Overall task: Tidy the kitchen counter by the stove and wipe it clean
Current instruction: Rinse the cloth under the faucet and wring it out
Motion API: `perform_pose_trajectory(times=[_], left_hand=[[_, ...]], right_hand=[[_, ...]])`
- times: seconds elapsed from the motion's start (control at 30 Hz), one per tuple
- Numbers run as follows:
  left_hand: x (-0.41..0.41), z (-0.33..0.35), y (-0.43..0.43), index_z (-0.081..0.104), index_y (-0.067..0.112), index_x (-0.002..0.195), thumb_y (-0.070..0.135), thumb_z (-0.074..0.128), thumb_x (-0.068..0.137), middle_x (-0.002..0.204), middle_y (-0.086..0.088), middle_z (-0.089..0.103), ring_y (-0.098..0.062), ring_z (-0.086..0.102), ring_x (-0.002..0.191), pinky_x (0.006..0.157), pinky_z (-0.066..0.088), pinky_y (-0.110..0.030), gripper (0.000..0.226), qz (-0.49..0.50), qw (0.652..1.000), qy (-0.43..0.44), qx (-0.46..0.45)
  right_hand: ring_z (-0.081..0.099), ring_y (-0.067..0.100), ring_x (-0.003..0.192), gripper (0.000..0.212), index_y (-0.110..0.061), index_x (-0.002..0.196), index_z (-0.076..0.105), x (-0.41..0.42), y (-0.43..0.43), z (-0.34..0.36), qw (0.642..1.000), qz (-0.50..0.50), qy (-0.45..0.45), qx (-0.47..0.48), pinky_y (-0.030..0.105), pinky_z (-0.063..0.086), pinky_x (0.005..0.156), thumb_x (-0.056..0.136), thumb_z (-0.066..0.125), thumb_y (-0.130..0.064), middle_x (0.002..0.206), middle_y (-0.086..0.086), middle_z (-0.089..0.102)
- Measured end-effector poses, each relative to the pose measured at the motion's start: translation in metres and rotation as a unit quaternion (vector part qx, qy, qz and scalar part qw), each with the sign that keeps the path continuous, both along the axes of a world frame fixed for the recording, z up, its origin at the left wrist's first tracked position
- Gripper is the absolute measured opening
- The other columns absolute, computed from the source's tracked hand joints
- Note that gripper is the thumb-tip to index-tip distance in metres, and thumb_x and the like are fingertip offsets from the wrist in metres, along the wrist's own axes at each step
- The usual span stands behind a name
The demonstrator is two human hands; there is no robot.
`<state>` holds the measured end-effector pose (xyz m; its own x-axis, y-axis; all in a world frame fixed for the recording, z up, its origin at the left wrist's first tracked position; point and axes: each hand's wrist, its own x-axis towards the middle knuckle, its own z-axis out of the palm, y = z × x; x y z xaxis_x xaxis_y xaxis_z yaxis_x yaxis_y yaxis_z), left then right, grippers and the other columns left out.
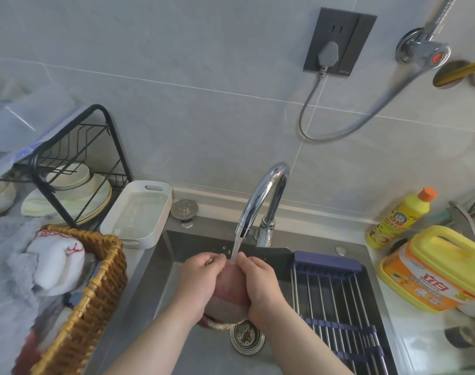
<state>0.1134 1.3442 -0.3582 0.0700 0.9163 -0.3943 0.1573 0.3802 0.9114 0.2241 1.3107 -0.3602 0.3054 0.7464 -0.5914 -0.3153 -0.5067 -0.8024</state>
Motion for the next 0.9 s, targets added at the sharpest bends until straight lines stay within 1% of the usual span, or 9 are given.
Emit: perform_pose_trajectory(times=[0.13,0.27,0.33,0.43,0.6,0.67,0.73,0.8,0.9], left_hand=[[-0.015,-0.006,0.015,0.071,0.028,0.084,0.029,0.055,0.097,0.091,-0.004,0.073,-0.025,0.068,0.092,0.089,0.054,-0.046,0.020,0.027,0.999,-0.023,-0.040],[-0.026,-0.007,0.020,0.069,0.028,0.082,0.050,0.074,0.072,0.084,0.001,0.074,-0.023,0.070,0.084,0.080,0.056,-0.043,0.025,-0.019,0.999,-0.019,-0.019],[-0.024,-0.002,0.020,0.068,0.021,0.081,0.038,0.080,0.074,0.079,0.000,0.073,-0.021,0.069,0.080,0.076,0.055,-0.040,0.022,-0.048,0.999,-0.010,0.003],[-0.022,-0.004,0.026,0.068,0.016,0.082,0.019,0.069,0.089,0.081,-0.005,0.071,-0.023,0.065,0.083,0.075,0.051,-0.036,0.008,-0.034,0.999,-0.011,-0.005],[-0.029,-0.014,0.043,0.066,0.009,0.089,0.019,0.053,0.099,0.093,-0.015,0.071,-0.030,0.065,0.085,0.079,0.051,-0.040,0.019,0.026,0.983,-0.142,-0.116],[-0.029,-0.013,0.048,0.065,0.006,0.090,0.019,0.048,0.101,0.089,-0.017,0.070,-0.029,0.066,0.079,0.072,0.053,-0.037,0.024,0.039,0.967,-0.201,-0.151],[-0.028,-0.014,0.050,0.063,0.007,0.095,0.021,0.045,0.102,0.086,-0.016,0.068,-0.029,0.065,0.076,0.067,0.052,-0.036,0.023,0.051,0.957,-0.228,-0.172],[-0.027,-0.016,0.050,0.059,0.008,0.096,0.020,0.044,0.102,0.083,-0.015,0.065,-0.028,0.063,0.073,0.064,0.051,-0.037,0.020,0.067,0.952,-0.238,-0.179],[-0.026,-0.021,0.052,0.058,0.007,0.096,0.013,0.043,0.102,0.085,-0.016,0.063,-0.026,0.061,0.072,0.063,0.050,-0.036,0.017,0.066,0.948,-0.263,-0.166]], right_hand=[[0.061,0.026,0.069,0.023,0.001,0.091,0.067,0.010,0.005,0.008,0.998,0.039,0.047,0.021,0.041,0.052,0.070,0.099,0.053,-0.014,0.077,0.016,0.065],[0.066,0.029,0.073,0.019,-0.009,0.076,0.072,-0.003,0.015,0.012,1.000,0.015,-0.005,0.004,0.055,0.056,0.083,0.088,0.070,-0.025,0.078,0.015,0.072],[0.066,0.027,0.070,0.032,-0.009,0.068,0.069,-0.008,0.019,0.012,0.998,-0.011,-0.054,-0.018,0.052,0.059,0.078,0.076,0.079,-0.039,0.075,0.014,0.073],[0.063,0.024,0.066,0.038,-0.006,0.067,0.068,-0.010,0.024,0.005,0.993,-0.032,-0.100,-0.047,0.047,0.058,0.074,0.081,0.074,-0.041,0.074,0.017,0.072],[0.060,0.032,0.090,0.026,0.002,0.101,0.070,-0.008,0.017,0.001,0.998,-0.042,0.045,0.006,0.049,0.047,0.090,0.096,0.052,-0.016,0.107,0.033,0.064],[0.065,0.031,0.106,0.045,-0.003,0.114,0.068,-0.007,0.007,-0.006,0.996,-0.001,0.085,0.004,0.049,0.044,0.105,0.099,0.047,-0.039,0.115,0.025,0.068],[0.063,0.035,0.114,0.058,-0.007,0.121,0.066,-0.011,-0.002,-0.011,0.996,0.062,0.059,0.010,0.054,0.043,0.106,0.090,0.055,-0.055,0.116,0.019,0.069],[0.064,0.039,0.111,0.063,-0.005,0.119,0.064,-0.012,-0.008,-0.020,0.996,0.073,0.035,0.023,0.058,0.045,0.102,0.073,0.075,-0.046,0.116,0.022,0.068],[0.066,0.038,0.106,0.053,-0.005,0.118,0.064,-0.006,-0.011,-0.023,0.997,0.050,0.026,0.055,0.056,0.050,0.097,0.070,0.078,-0.024,0.115,0.023,0.068]])
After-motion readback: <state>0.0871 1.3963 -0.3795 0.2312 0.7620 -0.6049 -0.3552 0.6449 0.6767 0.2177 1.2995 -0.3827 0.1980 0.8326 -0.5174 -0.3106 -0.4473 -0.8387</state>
